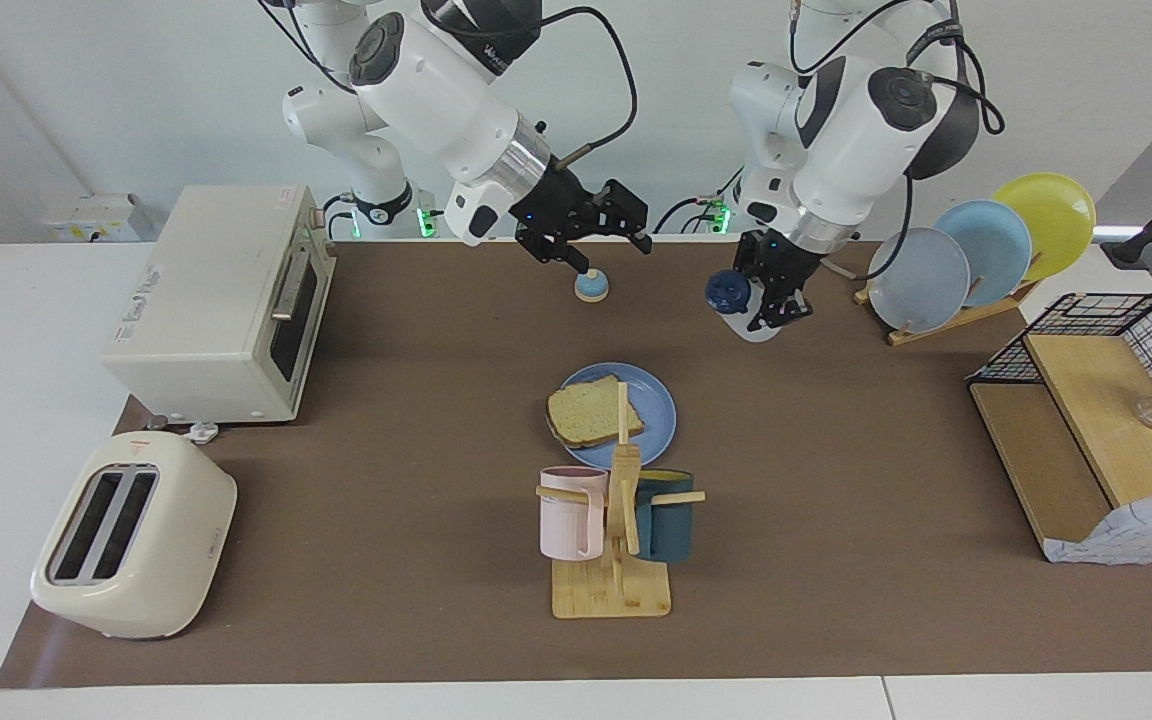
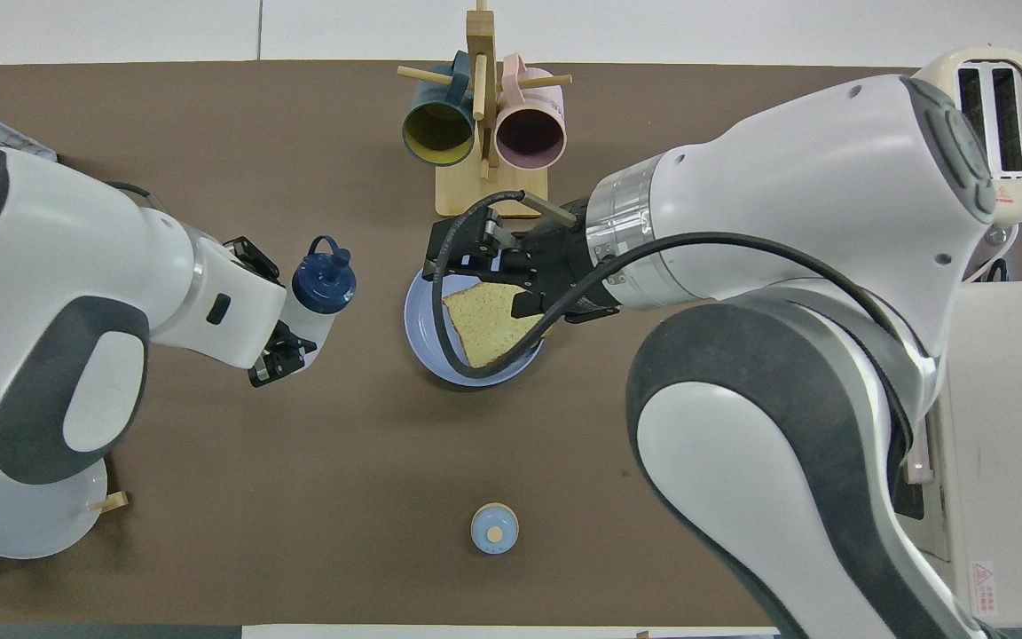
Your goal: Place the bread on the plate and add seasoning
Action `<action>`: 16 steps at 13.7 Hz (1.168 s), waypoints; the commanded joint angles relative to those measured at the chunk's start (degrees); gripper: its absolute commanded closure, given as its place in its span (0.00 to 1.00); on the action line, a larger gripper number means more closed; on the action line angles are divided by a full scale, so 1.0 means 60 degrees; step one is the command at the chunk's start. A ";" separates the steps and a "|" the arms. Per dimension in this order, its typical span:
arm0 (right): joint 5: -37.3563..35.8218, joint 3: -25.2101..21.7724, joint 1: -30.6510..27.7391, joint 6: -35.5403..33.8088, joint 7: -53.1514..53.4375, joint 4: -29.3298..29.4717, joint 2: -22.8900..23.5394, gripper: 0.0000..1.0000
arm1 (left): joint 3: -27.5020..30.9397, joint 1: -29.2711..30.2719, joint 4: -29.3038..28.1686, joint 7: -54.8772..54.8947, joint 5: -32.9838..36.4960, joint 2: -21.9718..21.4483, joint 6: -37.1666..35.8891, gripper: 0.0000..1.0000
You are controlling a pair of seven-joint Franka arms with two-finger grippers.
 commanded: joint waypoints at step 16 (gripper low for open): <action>0.0009 0.0017 0.0876 0.1443 0.0294 -0.0966 -0.0528 0.60 | -0.0307 -0.0498 -0.1151 0.0564 0.0284 -0.0988 0.0544 1.00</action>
